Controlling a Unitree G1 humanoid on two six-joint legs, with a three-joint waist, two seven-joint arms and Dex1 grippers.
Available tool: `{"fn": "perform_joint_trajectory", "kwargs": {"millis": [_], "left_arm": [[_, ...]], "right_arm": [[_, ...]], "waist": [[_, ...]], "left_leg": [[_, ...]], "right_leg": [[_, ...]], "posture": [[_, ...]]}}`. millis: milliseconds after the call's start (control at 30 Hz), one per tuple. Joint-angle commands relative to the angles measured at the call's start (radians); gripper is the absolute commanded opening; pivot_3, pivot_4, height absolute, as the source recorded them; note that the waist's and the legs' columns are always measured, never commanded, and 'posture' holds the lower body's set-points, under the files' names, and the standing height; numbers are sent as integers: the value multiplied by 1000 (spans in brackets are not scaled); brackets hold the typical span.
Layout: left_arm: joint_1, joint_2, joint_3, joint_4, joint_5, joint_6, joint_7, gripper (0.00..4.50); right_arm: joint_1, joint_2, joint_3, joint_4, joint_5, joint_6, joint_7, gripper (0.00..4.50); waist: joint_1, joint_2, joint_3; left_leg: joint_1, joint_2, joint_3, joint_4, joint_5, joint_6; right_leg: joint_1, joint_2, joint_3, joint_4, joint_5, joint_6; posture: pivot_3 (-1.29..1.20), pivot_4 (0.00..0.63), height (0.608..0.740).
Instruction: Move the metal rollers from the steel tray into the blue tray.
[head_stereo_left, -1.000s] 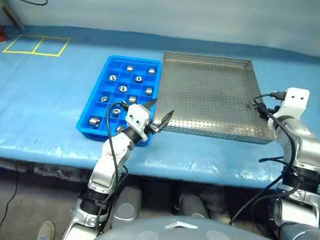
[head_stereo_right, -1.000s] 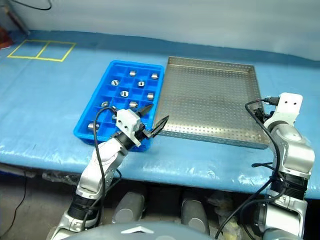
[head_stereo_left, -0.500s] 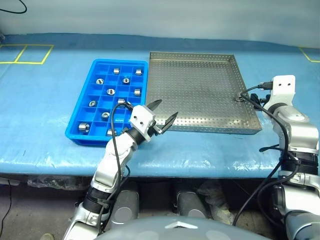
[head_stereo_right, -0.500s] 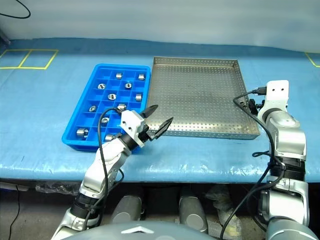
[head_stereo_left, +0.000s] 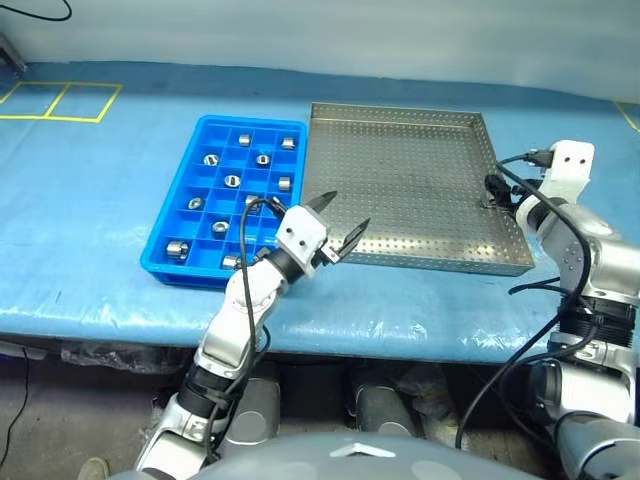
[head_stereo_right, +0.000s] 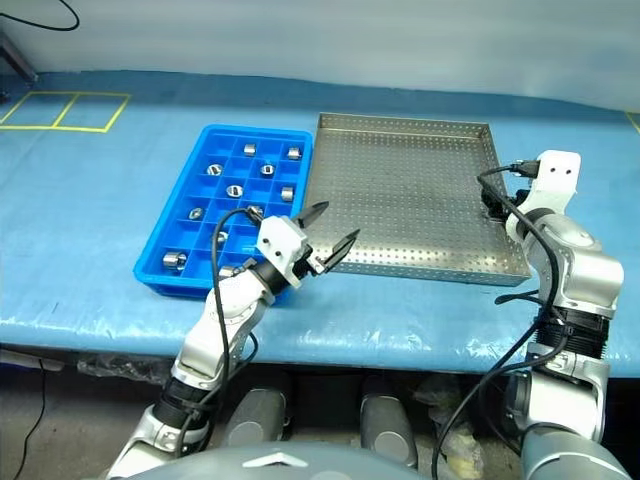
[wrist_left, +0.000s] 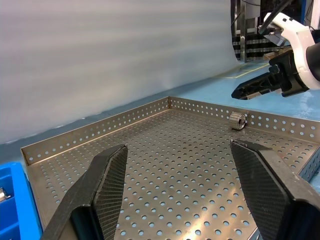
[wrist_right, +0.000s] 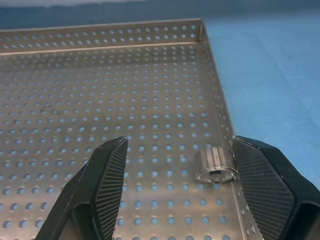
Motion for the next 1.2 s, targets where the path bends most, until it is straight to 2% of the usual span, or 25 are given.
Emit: {"fn": "perform_joint_trajectory", "kwargs": {"millis": [33,200,500,800,1033,1200], "left_arm": [[18,-6,-14,-60,9,-2,11,3577],[47,-11,-31,-91,9,19,21,3577],[38,-23,-73,-133,2,67,24,3577],[54,-17,-102,-149,-1,96,21,3577],[106,-6,-91,-187,-9,121,32,3577],[134,-2,-75,-221,-16,131,39,3577]], "right_arm": [[-10,-41,-59,-62,32,20,8,3487],[-44,-148,-41,21,-8,6,34,3487],[-149,-316,122,347,-113,-37,205,3487],[-243,-388,288,594,-216,-117,407,3487],[-343,-435,446,748,-357,-292,573,3487],[-431,-443,529,869,-455,-413,641,3487]], "waist": [[10,0,0],[33,0,0],[42,0,0],[51,-1,0],[53,0,1],[57,0,1]], "left_leg": [[0,0,0,0,0,0],[-1,-1,0,0,0,0],[0,-1,1,0,0,1],[0,-1,2,0,0,1],[0,-1,3,0,0,1],[-1,-1,3,0,0,1]], "right_leg": [[0,0,0,0,0,0],[0,0,1,0,0,0],[0,0,1,-1,0,0],[-1,0,3,-1,0,0],[-1,-1,3,-1,0,1],[-2,-1,3,-1,0,0]], "posture": [[310,150,740],[331,150,740],[340,150,740],[330,150,740],[327,150,740],[328,150,740]]}}
